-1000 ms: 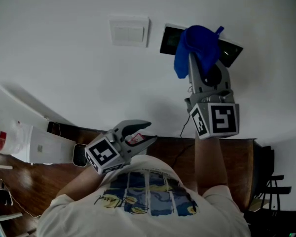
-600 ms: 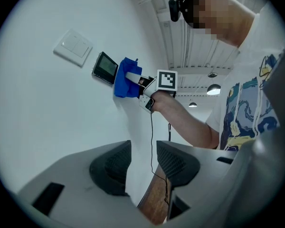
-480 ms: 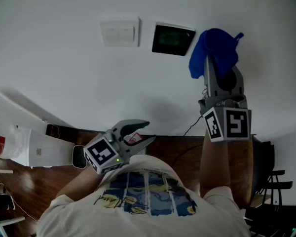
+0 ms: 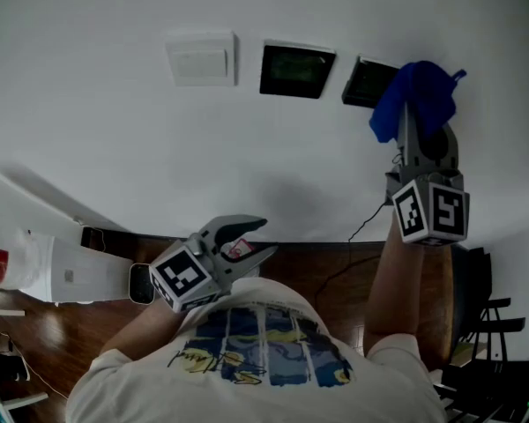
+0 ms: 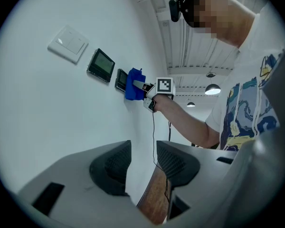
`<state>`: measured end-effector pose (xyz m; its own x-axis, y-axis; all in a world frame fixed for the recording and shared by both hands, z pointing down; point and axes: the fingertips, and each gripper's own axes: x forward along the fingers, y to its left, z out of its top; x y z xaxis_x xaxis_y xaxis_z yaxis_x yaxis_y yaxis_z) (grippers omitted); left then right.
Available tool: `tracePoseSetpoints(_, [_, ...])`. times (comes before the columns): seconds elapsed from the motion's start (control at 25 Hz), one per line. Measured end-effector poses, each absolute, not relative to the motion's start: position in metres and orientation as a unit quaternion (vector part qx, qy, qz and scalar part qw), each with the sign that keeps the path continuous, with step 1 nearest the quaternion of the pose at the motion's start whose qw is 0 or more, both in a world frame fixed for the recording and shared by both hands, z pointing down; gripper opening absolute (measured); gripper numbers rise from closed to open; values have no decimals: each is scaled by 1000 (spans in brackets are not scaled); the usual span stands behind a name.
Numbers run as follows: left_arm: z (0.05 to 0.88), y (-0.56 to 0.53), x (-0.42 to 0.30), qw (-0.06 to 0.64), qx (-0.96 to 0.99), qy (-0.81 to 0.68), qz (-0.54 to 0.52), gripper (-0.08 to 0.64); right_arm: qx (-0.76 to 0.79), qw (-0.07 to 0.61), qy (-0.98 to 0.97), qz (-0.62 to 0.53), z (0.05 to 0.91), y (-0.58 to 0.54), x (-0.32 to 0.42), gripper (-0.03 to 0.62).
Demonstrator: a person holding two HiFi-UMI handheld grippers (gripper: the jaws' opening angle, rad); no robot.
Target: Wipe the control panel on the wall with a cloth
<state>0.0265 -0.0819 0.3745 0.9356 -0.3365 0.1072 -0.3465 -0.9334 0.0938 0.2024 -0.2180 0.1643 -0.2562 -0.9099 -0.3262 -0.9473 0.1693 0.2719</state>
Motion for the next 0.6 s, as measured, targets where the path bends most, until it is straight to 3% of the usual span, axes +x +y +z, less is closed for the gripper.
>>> tracePoseSetpoints(0.6, [370, -76, 32, 53, 984, -167, 42, 144, -633, 44, 746, 201, 174, -207, 238, 86])
